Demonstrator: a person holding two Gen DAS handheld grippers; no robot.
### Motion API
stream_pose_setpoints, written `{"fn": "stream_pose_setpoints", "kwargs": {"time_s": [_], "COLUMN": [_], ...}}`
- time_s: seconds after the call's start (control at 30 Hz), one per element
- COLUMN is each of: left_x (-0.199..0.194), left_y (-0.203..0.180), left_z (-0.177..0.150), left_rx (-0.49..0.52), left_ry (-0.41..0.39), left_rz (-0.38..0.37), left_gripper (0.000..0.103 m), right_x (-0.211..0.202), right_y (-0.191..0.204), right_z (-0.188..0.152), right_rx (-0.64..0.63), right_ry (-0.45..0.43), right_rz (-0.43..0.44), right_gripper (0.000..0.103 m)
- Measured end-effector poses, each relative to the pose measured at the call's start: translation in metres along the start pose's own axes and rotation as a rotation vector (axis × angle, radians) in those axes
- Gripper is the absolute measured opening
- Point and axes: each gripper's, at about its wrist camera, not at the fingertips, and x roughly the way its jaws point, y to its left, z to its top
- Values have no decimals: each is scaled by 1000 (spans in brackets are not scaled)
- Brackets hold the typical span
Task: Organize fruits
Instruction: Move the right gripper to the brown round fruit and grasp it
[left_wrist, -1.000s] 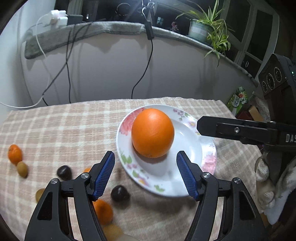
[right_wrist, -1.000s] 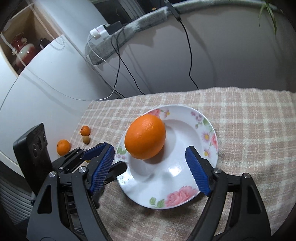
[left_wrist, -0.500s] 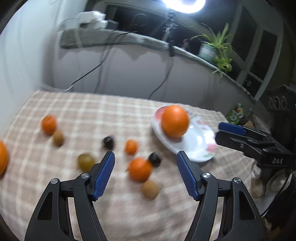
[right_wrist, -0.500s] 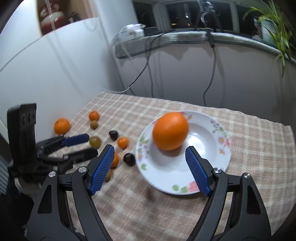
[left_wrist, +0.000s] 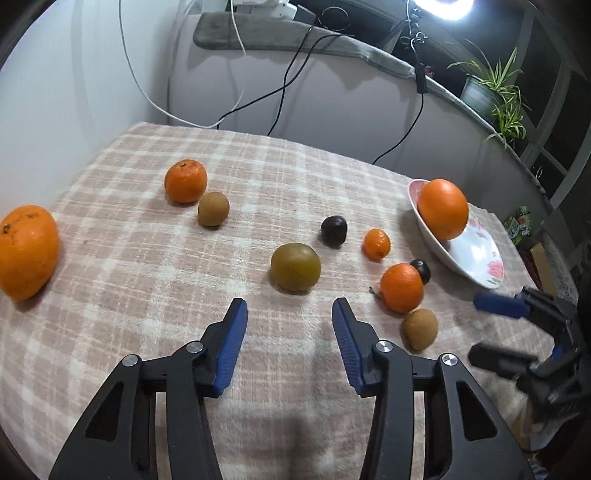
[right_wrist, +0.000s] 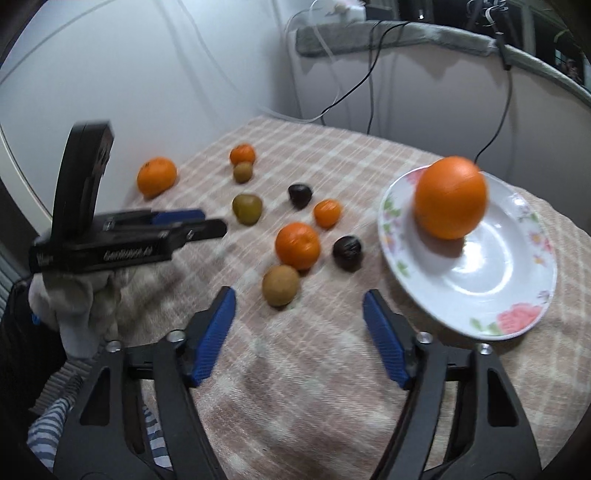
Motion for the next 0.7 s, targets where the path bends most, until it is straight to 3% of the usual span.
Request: {"fn": "stream_pose_setpoints", "kwargs": {"time_s": [0.23,0.7], "left_x": [8,29], "left_y": [0,-10], "left_z": [9,22], "left_rx": [12,58], "left_ry": [9,31], "left_rz": [21,49], "left_gripper": [45,48], "right_x": [20,44], "right_y": [8,7], "right_z": [4,8], "right_rx": [-13,12], "right_ry": [39,78], "right_rz": [7,4], "right_gripper": [54,46]}}
